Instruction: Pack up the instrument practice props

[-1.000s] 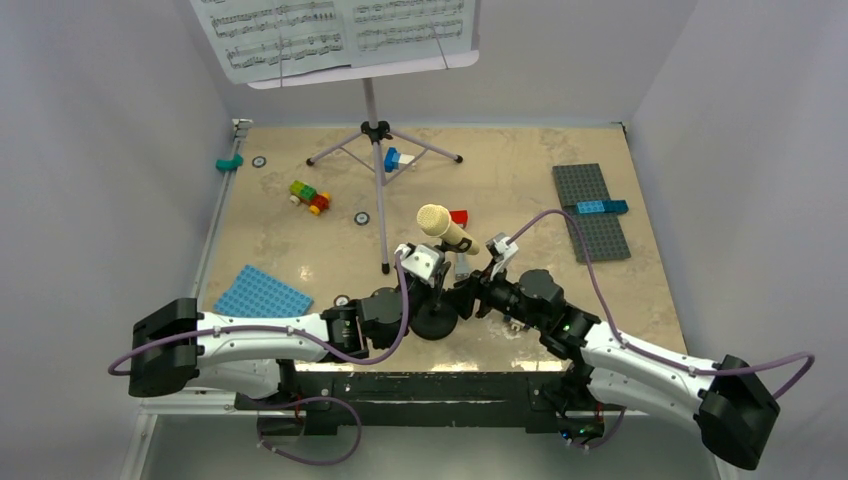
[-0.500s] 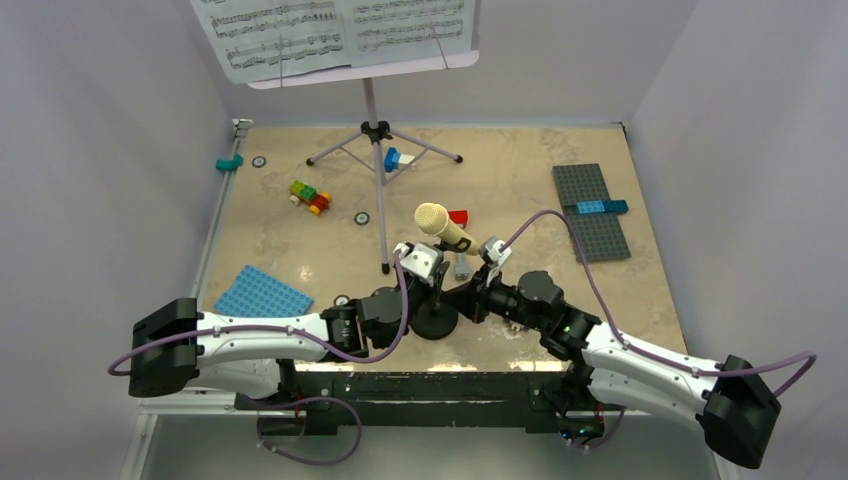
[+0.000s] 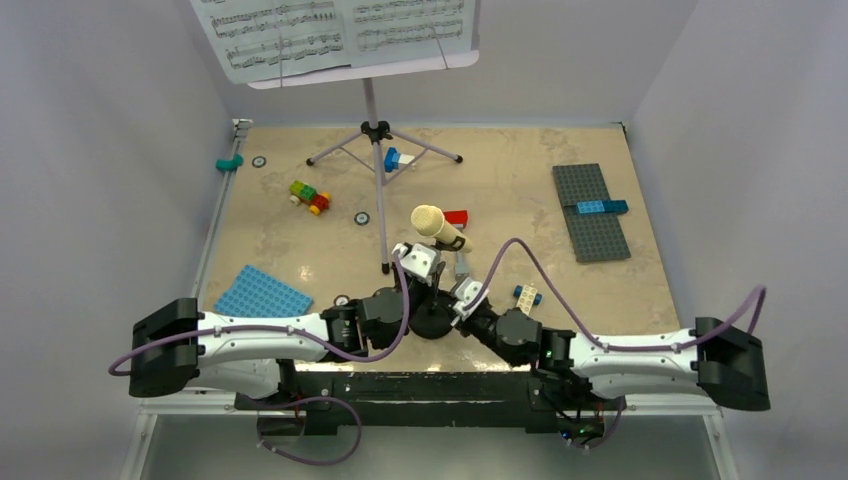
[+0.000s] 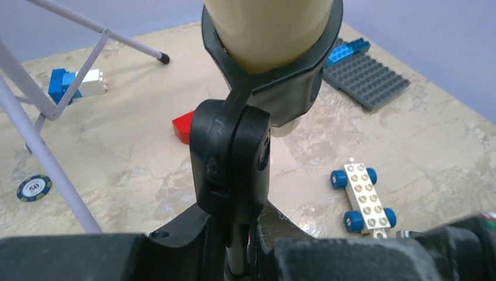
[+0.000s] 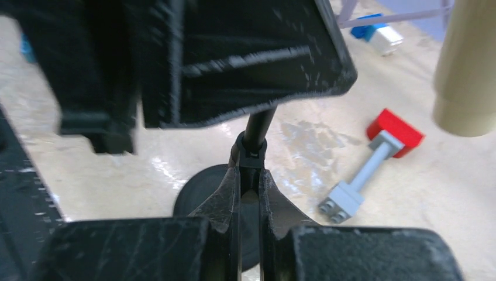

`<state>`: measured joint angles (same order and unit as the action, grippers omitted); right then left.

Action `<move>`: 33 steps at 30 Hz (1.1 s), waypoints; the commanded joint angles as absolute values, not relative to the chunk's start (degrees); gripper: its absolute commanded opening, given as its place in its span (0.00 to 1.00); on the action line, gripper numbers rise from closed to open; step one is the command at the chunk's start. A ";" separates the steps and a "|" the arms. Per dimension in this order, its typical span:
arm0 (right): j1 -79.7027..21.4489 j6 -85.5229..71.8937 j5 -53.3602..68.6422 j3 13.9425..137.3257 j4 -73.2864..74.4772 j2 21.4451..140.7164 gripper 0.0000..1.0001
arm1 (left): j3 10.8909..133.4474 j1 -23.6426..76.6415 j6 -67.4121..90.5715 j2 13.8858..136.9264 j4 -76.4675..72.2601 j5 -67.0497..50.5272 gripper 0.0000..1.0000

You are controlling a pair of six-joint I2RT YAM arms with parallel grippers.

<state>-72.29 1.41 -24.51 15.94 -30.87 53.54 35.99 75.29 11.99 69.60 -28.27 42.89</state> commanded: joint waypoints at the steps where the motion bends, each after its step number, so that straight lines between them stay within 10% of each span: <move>1: -78.59 17.61 -43.96 19.00 -38.23 60.51 0.00 | 33.29 76.46 18.59 71.81 -22.56 36.92 0.00; 17: -85.41 40.66 -57.93 20.01 -55.73 69.36 0.00 | 30.27 76.46 17.93 72.10 -26.44 36.47 0.00; 24: -84.98 13.02 -50.54 24.02 -23.29 52.19 0.61 | 29.97 76.46 17.49 71.68 -27.21 37.25 0.00; 33: -84.96 -4.72 -46.03 26.61 -2.72 37.40 0.70 | 29.77 76.46 16.88 72.03 -28.40 37.75 0.00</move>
<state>-85.06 7.77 -47.37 24.18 -13.41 42.92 31.00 75.79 14.41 71.64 -29.06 39.35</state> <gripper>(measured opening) 0.703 0.200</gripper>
